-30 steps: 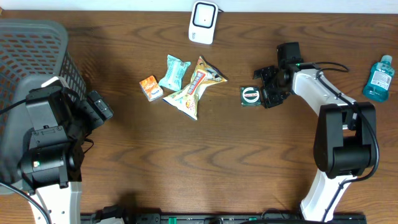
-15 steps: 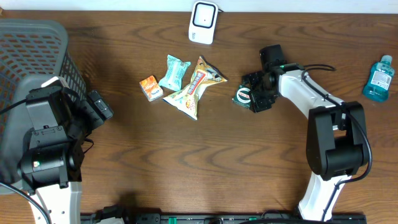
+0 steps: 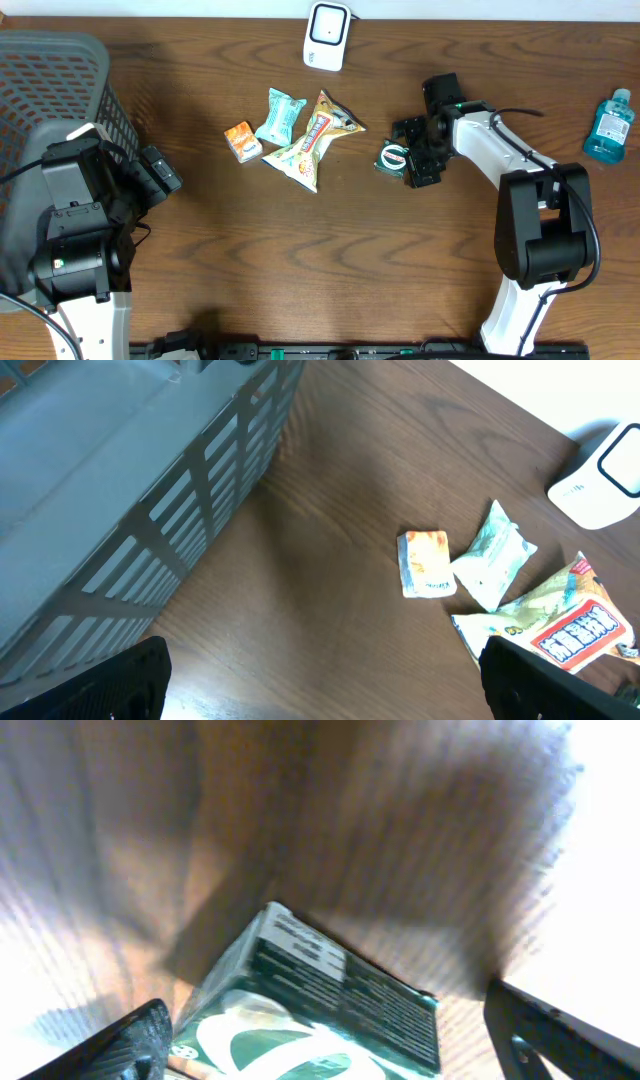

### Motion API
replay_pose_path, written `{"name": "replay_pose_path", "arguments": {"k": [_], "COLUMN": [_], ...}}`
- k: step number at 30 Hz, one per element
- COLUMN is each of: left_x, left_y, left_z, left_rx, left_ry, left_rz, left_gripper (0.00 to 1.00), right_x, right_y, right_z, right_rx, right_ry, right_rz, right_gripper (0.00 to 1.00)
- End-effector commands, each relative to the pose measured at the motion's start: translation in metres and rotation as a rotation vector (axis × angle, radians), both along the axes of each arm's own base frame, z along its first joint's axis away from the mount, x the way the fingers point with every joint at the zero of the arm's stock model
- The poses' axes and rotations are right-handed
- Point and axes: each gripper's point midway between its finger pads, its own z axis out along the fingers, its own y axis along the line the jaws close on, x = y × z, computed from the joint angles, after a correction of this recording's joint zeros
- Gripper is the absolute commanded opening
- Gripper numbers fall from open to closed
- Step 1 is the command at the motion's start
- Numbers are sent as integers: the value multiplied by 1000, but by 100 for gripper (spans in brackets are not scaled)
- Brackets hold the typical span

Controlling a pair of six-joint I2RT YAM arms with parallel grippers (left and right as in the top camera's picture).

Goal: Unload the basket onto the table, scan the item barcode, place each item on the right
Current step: 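Close the right gripper on the Zam-Buk tin and lift it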

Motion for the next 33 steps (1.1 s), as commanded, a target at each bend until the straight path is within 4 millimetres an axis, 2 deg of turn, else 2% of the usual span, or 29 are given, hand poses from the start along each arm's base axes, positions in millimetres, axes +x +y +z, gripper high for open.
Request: {"name": "replay_pose_path", "arguments": {"k": [1,4,11,16,20,24,27,33], "left_x": [0,0,0,0,0,0,0,0], "left_y": [4,4,4,4,4,4,4,4], "left_z": [2,2,2,2,2,2,2,2], "left_rx": [3,3,3,3,3,3,3,3], "left_ry": [-3,-3,-3,-3,-3,-3,-3,-3], "left_rz": [21,21,21,21,21,21,21,21], "left_gripper": [98,98,98,98,98,98,98,98], "right_x": [-9,-11,-13,-13,-12,-13,-17,-26], "right_y": [11,19,23,19,13,9,7,0], "right_z": [-8,-5,-4,-10,-14,-16,-18,-20], "right_rx": [69,122,125,46,-27,-64,-85,-127], "right_ry": [54,73,81,85,82,76,88,121], "right_rz": [8,-6,-14,-67,-115,-118,-115,-112], "right_gripper": [93,94,98,99,86,83,67,59]}}
